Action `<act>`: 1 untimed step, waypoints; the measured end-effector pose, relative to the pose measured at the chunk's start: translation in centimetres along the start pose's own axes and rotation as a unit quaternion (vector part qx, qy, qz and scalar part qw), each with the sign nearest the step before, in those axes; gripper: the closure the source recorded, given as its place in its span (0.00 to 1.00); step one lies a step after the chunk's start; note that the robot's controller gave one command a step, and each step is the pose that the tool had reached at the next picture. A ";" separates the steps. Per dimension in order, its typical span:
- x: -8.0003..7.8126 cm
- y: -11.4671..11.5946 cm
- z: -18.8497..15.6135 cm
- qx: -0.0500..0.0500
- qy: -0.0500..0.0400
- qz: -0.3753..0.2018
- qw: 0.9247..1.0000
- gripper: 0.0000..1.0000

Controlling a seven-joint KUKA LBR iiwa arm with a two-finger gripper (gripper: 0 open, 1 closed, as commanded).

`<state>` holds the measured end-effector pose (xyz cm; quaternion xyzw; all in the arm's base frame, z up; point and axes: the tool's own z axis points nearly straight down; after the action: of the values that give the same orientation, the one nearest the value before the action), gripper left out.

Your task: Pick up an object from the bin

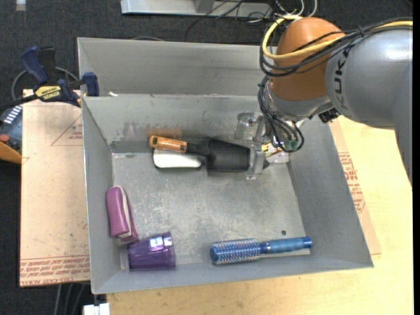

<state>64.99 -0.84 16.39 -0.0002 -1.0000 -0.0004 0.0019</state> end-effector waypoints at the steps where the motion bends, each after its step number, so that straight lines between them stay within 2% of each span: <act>1: -0.1 0.0 -0.5 0.000 -0.003 0.000 1.000 0.00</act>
Offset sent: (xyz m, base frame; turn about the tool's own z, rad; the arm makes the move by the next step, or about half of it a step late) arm 0.0008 0.0342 -0.0939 0.0700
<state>65.08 -0.84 16.90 -0.0002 -1.0000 -0.0004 -0.0011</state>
